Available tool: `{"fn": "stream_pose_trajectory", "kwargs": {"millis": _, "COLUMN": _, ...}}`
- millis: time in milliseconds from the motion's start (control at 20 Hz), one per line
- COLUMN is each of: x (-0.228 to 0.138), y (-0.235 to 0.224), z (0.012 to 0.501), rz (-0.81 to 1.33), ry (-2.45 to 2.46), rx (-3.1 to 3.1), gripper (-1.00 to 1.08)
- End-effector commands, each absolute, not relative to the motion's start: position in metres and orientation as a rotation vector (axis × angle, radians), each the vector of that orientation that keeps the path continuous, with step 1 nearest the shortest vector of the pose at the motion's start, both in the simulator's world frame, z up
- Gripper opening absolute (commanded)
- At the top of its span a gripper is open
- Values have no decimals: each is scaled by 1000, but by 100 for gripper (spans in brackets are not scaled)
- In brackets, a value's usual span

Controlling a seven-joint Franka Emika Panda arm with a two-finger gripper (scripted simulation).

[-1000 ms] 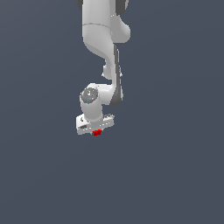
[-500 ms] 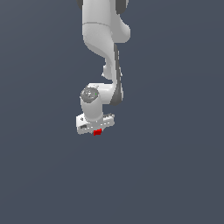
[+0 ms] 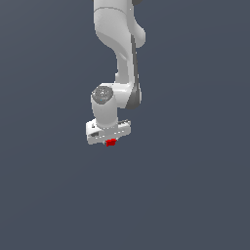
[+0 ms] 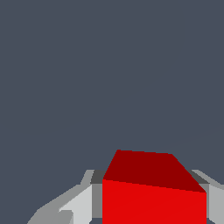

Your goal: Pick up the red cube and move it to a goal position.

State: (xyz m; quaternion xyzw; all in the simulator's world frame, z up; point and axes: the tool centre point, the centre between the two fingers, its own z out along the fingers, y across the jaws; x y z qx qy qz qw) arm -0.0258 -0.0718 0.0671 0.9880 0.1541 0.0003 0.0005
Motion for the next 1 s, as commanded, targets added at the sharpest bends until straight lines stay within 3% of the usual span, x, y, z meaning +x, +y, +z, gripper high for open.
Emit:
{"fn": "stream_pose_trajectory", "kwargs": {"millis": 0, "x": -28, "y": -65, "z": 86, "rz": 3, "ry": 485, "rx": 3103, "gripper": -100}}
{"fn": "stream_pose_trajectory", "kwargs": {"millis": 950, "x": -50, "y": 6, "z": 297, "rz": 1, "ry": 487, "rx": 3101, "gripper": -100}}
